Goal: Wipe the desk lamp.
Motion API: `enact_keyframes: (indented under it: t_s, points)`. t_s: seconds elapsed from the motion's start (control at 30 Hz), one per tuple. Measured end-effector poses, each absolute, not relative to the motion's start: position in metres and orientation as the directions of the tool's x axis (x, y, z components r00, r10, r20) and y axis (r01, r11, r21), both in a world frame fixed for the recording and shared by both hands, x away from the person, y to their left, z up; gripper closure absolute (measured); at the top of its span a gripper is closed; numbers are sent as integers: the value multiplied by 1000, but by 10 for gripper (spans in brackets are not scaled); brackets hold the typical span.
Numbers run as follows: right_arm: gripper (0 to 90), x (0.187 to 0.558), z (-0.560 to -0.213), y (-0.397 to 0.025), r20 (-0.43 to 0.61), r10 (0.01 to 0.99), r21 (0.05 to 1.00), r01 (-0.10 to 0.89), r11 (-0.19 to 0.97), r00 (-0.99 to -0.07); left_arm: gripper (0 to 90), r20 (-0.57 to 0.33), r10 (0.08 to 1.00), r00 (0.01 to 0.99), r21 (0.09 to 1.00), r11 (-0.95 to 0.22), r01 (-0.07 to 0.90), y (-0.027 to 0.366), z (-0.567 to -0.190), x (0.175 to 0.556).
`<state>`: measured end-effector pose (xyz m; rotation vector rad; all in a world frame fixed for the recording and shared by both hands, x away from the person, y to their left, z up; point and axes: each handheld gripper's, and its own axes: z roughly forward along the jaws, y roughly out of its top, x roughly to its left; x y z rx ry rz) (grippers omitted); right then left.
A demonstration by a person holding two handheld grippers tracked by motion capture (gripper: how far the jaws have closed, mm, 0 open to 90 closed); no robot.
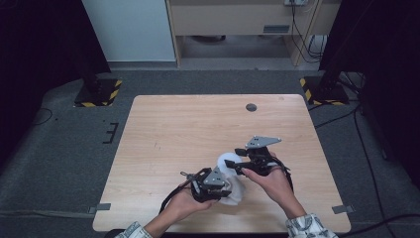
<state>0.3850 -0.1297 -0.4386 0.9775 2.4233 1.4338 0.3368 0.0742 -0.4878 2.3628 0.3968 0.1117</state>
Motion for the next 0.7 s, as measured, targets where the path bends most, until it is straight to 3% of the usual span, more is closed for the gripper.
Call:
enact_keyframes:
  t_s: [0.13,0.33,0.57,0.7]
  points:
    - [368,385,-439,-130,183,606,830,452,327,-774,756,-39,326,945,673,-690,266,79,-489,338]
    - [365,385,-439,-130,176,604,833,445,330,-778,756,-58,334,941,758,-598,259,90,-476,336]
    - [363,384,-438,-130,168,606,833,441,334,-777,756,-37,342,939,663,-695,279,84,-491,340]
    - [362,384,-438,-130,166,605,835,437,334,-779,756,-47,359,932,725,-629,279,90,-480,337]
